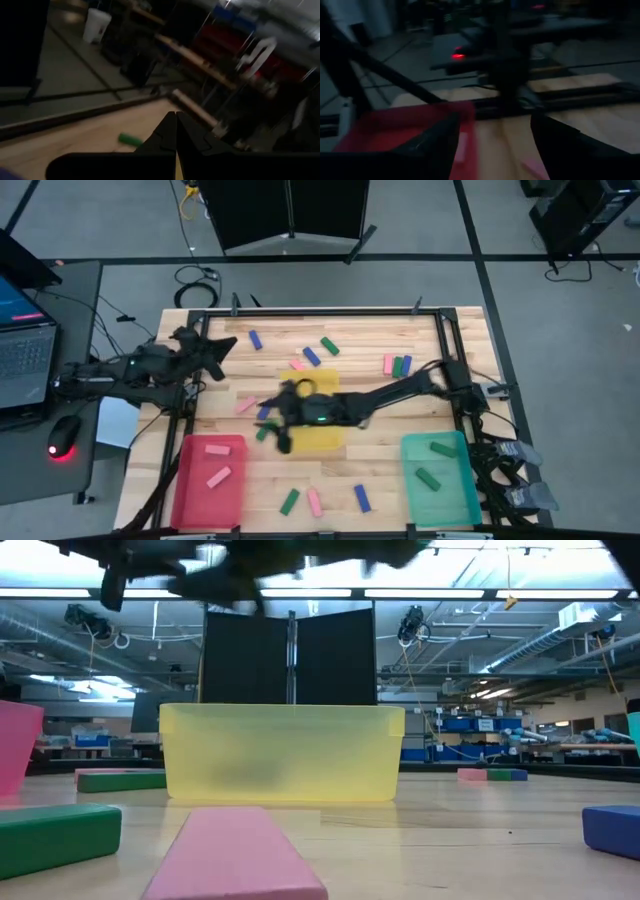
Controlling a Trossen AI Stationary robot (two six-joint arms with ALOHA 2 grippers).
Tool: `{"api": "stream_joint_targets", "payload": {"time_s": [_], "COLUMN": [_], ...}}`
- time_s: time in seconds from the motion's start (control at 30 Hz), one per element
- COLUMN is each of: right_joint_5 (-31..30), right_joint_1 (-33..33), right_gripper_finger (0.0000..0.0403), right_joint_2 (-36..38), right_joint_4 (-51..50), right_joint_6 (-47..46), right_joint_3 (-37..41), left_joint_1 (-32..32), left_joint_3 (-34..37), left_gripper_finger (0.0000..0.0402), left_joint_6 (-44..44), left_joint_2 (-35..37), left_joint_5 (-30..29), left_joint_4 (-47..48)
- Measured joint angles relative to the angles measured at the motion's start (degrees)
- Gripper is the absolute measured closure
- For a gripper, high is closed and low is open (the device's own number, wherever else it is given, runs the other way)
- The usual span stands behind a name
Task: Sort blocks
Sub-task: Put the pink block into the red bin
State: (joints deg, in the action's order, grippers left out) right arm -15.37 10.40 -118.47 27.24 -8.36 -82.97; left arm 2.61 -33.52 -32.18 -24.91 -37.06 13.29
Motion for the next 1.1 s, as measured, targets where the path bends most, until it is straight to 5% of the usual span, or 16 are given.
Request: {"api": "stream_joint_targets", "payload": {"time_s": [0.23, 0.47, 0.8, 1.1], "right_joint_5": [-15.55, -27.3, -42.96, -46.74], "right_joint_1": [2.14, 6.67, 14.56, 17.85], "right_gripper_finger": [0.0152, 0.0151, 0.016, 0.0163], "right_joint_2": [20.74, 38.32, 51.9, 52.84], "right_joint_4": [8.09, 8.32, 8.31, 8.22], "right_joint_6": [0.0, 1.41, 4.07, 4.26], "right_joint_3": [25.29, 39.35, 48.99, 49.72], "left_joint_1": [0.0, 0.0, 0.01, 0.02], "left_joint_3": [0.0, -3.78, -10.1, -10.1], "left_gripper_finger": [0.0389, 0.033, 0.0226, 0.0193], "left_joint_6": [-3.25, -8.93, -6.86, -6.93], "left_joint_2": [-10.29, -25.0, -42.32, -51.01], "left_joint_5": [1.12, 9.32, 24.96, 26.23], "left_joint_4": [6.28, 20.08, 33.89, 39.16]}}
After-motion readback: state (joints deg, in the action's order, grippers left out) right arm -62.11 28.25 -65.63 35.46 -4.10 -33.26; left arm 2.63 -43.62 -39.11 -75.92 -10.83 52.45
